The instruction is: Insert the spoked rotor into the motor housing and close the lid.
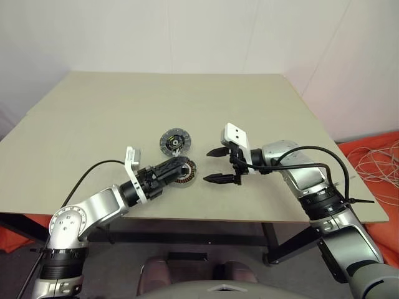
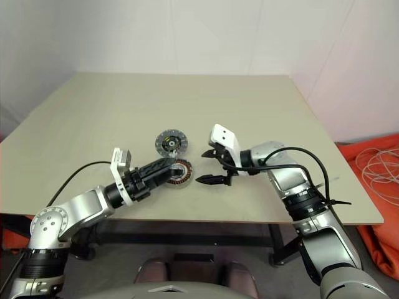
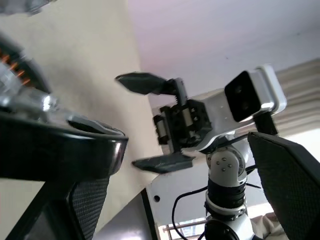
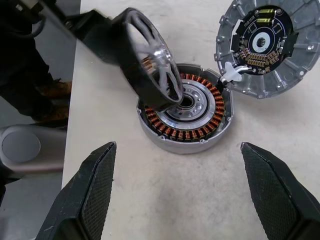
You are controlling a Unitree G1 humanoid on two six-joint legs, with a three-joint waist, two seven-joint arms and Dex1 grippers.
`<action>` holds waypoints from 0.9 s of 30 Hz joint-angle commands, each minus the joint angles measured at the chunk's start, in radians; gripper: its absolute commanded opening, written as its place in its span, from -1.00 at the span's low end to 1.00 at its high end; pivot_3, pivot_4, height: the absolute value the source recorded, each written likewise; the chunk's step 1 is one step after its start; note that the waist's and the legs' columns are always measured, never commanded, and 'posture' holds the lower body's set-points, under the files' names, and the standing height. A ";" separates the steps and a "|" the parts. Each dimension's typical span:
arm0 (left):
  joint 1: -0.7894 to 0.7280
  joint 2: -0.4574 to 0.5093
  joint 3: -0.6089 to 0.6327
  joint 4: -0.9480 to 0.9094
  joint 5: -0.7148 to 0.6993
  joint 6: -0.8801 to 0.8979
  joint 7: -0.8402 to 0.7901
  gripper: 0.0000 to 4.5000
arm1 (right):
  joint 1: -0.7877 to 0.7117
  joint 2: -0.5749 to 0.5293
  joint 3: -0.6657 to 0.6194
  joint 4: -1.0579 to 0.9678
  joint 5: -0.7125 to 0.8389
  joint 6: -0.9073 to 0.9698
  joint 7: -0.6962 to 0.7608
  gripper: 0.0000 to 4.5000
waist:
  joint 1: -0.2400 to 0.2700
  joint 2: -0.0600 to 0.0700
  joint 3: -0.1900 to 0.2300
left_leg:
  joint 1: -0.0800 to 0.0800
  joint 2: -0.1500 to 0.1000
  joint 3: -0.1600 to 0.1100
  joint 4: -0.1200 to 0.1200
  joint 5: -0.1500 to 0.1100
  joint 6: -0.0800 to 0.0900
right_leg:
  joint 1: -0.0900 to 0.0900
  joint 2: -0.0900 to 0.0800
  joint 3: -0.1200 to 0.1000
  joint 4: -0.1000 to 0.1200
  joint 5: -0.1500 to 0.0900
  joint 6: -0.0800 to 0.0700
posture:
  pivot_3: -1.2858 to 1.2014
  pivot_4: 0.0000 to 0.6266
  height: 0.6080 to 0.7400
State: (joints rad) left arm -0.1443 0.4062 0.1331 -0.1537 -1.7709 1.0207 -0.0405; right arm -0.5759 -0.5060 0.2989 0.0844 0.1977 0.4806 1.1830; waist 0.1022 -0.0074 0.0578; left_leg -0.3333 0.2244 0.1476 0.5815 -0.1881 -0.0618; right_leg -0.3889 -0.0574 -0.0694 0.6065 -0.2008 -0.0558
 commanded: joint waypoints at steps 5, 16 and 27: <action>-0.143 -0.030 -0.021 0.112 0.118 0.003 -0.109 0.98 | -0.004 -0.007 -0.014 -0.041 0.013 -0.005 -0.006 1.00 | 0.000 0.000 0.000 | 0.000 0.000 0.000 0.000 0.000 0.000 | 0.000 0.000 0.000 0.000 0.000 0.000 | 0.03 -1.00 1.00; -0.173 -0.060 -0.007 0.140 0.193 0.051 -0.173 0.98 | 0.019 -0.021 -0.027 -0.071 0.020 0.012 -0.018 1.00 | 0.001 0.000 0.000 | -0.001 0.000 0.000 -0.001 0.000 0.000 | 0.000 0.000 0.000 0.000 0.000 0.000 | 0.03 -1.00 1.00; -0.030 -0.051 0.043 0.017 0.127 0.051 -0.123 0.98 | 0.010 -0.017 -0.022 -0.054 0.019 0.010 -0.016 1.00 | 0.000 0.000 0.000 | -0.001 0.000 0.000 0.000 0.000 0.000 | 0.000 0.000 0.000 0.000 0.000 0.000 | 0.03 -1.00 1.00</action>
State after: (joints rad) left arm -0.1794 0.3449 0.1468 -0.0732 -1.5992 1.0771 -0.1668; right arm -0.5463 -0.5186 0.2977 0.0606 0.1995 0.4971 1.1699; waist 0.1020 -0.0070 0.0579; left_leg -0.3342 0.2242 0.1477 0.5812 -0.1882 -0.0615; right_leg -0.3891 -0.0576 -0.0692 0.6065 -0.2008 -0.0561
